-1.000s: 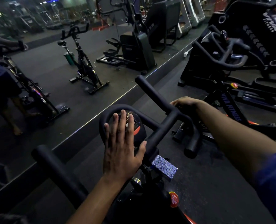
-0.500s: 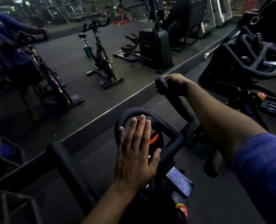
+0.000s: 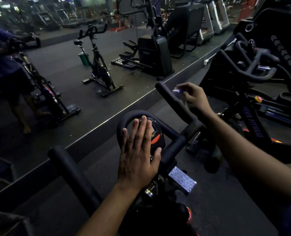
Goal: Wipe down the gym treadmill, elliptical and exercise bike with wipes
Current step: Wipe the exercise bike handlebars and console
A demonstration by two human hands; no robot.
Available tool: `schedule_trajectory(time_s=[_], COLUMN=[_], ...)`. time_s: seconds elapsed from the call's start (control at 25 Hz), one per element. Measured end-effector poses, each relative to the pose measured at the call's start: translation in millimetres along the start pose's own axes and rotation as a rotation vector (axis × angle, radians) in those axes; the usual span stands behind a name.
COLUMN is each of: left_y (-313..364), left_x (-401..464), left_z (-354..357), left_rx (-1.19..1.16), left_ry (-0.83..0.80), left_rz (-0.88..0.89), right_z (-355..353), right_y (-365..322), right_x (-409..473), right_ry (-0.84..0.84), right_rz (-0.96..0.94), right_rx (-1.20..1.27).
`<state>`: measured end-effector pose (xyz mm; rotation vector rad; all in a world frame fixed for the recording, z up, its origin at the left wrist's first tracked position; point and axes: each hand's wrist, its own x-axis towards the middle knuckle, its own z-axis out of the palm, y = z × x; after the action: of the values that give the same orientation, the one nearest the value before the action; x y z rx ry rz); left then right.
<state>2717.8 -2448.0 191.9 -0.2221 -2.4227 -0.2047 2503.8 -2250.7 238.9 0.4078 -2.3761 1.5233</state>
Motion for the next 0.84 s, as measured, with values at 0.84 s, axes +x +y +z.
schedule_trajectory(time_s=[0.84], left_y=[-16.2], left_x=[-33.2], left_z=[-18.5], left_rx=[-0.095], left_ry=[-0.226], left_rz=[0.06], right_z=[-13.9], right_y=[-22.7], right_x=[-189.9], right_ry=[0.067], right_rz=[-0.023], right_rx=[-0.175])
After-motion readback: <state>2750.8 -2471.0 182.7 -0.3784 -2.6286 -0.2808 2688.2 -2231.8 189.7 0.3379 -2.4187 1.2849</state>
